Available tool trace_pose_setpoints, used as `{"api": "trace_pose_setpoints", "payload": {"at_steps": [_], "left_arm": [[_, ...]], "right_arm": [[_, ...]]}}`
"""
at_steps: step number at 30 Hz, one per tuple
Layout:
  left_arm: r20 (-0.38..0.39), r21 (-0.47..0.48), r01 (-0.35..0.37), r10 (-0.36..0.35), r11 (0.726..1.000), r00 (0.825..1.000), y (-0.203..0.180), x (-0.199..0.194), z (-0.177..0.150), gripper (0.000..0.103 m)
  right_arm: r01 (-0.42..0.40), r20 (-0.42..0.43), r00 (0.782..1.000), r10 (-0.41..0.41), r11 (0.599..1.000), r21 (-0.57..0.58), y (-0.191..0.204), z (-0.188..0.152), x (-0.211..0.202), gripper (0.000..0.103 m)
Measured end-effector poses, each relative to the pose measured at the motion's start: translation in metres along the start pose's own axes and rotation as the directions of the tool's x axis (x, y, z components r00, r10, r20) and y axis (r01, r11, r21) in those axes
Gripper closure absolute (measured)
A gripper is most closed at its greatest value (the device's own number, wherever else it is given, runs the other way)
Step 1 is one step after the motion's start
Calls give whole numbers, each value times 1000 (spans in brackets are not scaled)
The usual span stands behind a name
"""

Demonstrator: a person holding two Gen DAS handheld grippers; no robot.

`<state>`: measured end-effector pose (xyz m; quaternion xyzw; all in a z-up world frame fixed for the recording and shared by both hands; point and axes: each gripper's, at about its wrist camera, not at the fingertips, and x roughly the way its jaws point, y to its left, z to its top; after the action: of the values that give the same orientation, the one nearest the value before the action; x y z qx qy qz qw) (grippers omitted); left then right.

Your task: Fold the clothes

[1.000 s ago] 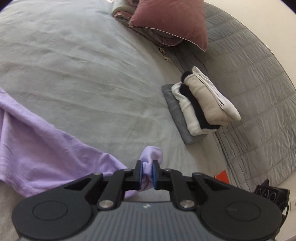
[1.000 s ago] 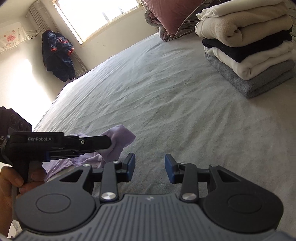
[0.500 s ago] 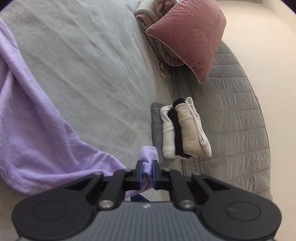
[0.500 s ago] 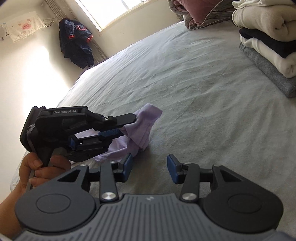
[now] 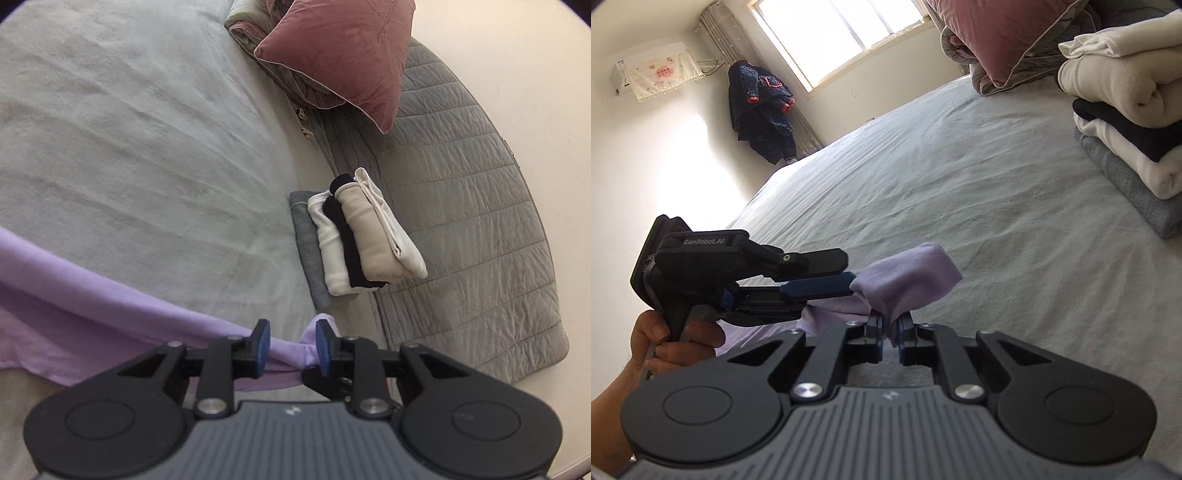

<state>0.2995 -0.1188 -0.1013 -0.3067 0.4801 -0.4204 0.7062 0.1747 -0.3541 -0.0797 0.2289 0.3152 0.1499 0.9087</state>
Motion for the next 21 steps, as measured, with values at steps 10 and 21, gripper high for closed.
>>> {"api": "trace_pose_setpoints", "payload": {"at_steps": [10,21], "left_arm": [[67,289,-270,262,918,963,-11,-1,-17,57],[76,594,-372,410,713,909,-27,28,-22,48]], "right_arm": [[187,-13,982,-187,981,45,-35,0,-22,92],[250,2,968,-250,967,-55,-36,4,-5,54]]}}
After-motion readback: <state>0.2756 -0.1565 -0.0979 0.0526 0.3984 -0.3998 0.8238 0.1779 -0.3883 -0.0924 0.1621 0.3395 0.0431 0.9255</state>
